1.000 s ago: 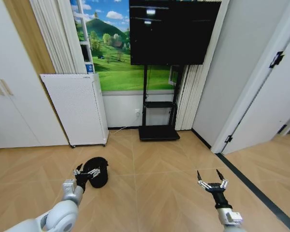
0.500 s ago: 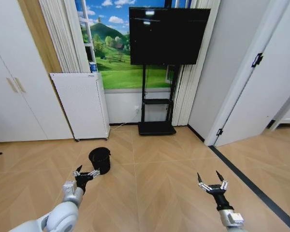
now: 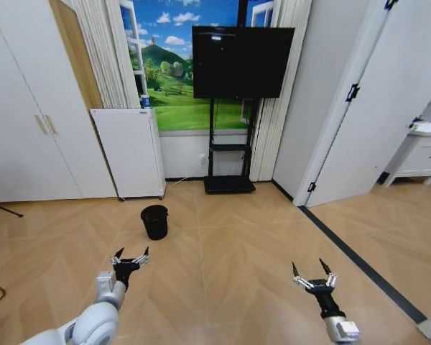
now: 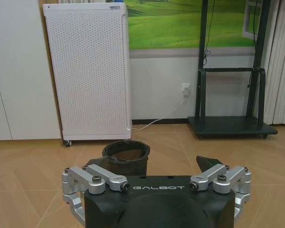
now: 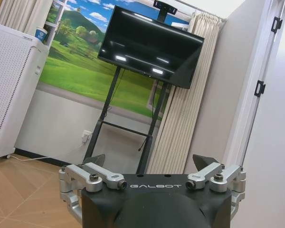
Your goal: Pick up the trash bin and place the garbage on the floor into it.
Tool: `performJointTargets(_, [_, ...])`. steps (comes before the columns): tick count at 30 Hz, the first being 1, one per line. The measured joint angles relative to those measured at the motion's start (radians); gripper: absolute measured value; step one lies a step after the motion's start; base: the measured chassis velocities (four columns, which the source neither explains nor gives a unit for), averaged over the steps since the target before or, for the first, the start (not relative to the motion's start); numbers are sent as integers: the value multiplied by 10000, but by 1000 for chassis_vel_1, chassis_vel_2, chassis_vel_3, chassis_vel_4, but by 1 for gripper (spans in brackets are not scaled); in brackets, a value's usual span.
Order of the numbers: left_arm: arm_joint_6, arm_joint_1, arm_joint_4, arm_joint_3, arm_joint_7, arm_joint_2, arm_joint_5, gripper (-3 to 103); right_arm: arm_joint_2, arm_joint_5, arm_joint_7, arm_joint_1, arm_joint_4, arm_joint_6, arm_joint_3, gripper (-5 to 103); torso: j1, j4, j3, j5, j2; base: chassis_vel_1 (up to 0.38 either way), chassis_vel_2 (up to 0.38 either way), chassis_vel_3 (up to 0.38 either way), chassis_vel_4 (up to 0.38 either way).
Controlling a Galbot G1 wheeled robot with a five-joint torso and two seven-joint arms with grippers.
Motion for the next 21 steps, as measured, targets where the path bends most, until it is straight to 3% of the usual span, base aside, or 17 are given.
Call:
performJointTargets(12, [-63,341,12,-145,57,-140,213,100,179,-238,99,-69,-138,204,51,100,8,-1,2,-5,-6,-211,-26,190,23])
performJointTargets(21, [-84,274,173,-417,121,20,483,100,265,-636,560,-135,103,-36,24,100,3,-3,-1,-2,-6,-63,-57,68,57])
